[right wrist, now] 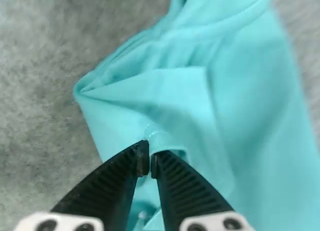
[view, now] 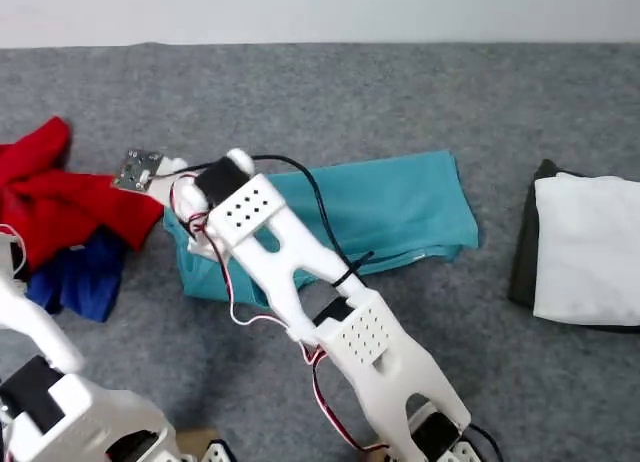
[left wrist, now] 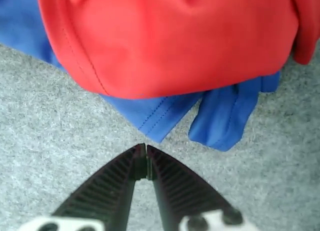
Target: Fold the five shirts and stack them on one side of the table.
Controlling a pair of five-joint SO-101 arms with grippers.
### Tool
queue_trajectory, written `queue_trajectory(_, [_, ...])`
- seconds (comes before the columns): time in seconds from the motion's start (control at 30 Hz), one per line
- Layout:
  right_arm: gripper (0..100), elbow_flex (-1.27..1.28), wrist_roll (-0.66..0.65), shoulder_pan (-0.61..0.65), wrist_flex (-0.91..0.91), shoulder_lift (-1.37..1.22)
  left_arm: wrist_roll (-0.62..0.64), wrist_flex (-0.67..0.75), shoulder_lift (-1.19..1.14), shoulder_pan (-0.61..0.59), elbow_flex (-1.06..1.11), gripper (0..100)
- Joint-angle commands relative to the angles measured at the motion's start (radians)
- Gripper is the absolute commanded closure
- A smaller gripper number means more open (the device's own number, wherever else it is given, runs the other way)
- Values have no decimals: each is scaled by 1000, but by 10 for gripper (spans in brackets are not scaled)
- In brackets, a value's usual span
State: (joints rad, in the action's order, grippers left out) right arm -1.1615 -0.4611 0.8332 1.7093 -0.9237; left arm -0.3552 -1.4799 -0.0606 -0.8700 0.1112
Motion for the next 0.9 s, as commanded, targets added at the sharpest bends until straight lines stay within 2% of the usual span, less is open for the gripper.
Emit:
queue_trajectory(0.0, [988, -48, -46, -13, -58, 16, -8, 18, 6, 8, -4, 992])
queue_trajectory(0.57, [986, -52, -213, -5, -412, -94, -8, 17, 6, 8, -4, 992])
queue_trajectory(0.73, [853, -52, -207, -48, -481, -148, -8, 15, 6, 8, -4, 992])
queue_trajectory(0.87, [847, -54, -207, -64, -470, -153, -8, 18, 6, 8, -4, 992])
